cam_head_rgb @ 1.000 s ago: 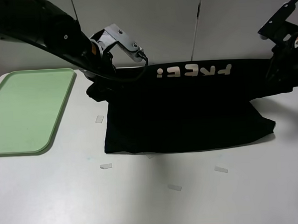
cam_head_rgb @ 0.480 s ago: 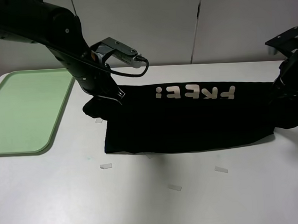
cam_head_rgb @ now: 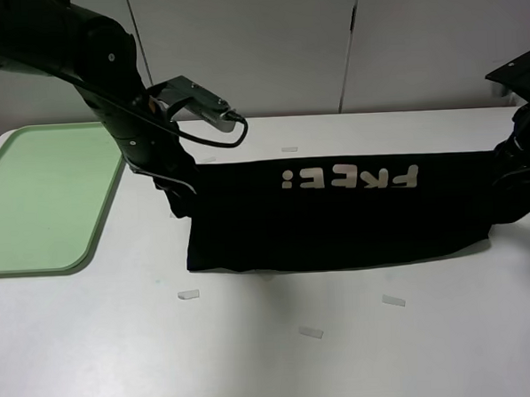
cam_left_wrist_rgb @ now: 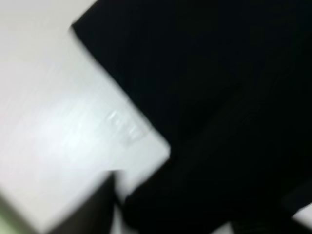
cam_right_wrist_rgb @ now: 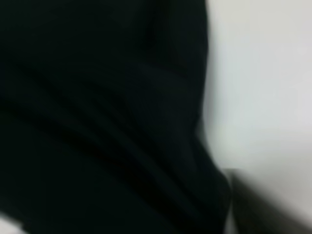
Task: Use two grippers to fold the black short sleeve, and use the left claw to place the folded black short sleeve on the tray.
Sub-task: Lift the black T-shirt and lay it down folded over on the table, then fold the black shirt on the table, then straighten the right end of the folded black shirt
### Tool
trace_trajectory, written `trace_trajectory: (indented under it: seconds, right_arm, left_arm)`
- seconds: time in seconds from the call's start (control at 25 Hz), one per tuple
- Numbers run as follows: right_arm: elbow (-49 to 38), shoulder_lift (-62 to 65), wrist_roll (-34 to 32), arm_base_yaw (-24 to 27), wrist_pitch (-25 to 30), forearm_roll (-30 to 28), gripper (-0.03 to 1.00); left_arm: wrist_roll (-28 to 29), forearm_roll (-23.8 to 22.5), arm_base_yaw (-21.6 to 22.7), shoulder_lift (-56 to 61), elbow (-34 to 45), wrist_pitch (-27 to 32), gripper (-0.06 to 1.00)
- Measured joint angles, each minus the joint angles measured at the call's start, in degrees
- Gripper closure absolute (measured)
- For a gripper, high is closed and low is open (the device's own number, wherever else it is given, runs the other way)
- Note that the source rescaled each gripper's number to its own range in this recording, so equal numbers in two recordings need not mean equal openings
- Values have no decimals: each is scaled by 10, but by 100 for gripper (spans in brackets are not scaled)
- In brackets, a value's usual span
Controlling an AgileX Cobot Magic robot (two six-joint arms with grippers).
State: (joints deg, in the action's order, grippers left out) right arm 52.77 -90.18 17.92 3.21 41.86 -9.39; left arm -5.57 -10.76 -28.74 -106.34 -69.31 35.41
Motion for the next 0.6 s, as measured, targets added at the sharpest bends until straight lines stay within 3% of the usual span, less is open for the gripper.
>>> trace_trajectory:
  seconds: [0.08, 0.16, 0.4, 0.6]
  right_arm:
    - [0, 0, -17, 3, 19, -18, 9]
    - [0, 0, -25, 4, 25, -22, 1]
    - [0, 5, -27, 5, 36, -23, -3]
    - [0, 44, -27, 6, 38, -23, -3]
  left_arm:
    - [1, -17, 6, 0, 3, 15, 10]
    - [1, -20, 8, 0, 3, 15, 1]
    - [1, -20, 8, 0, 3, 16, -5]
    - [1, -21, 8, 0, -4, 54, -5]
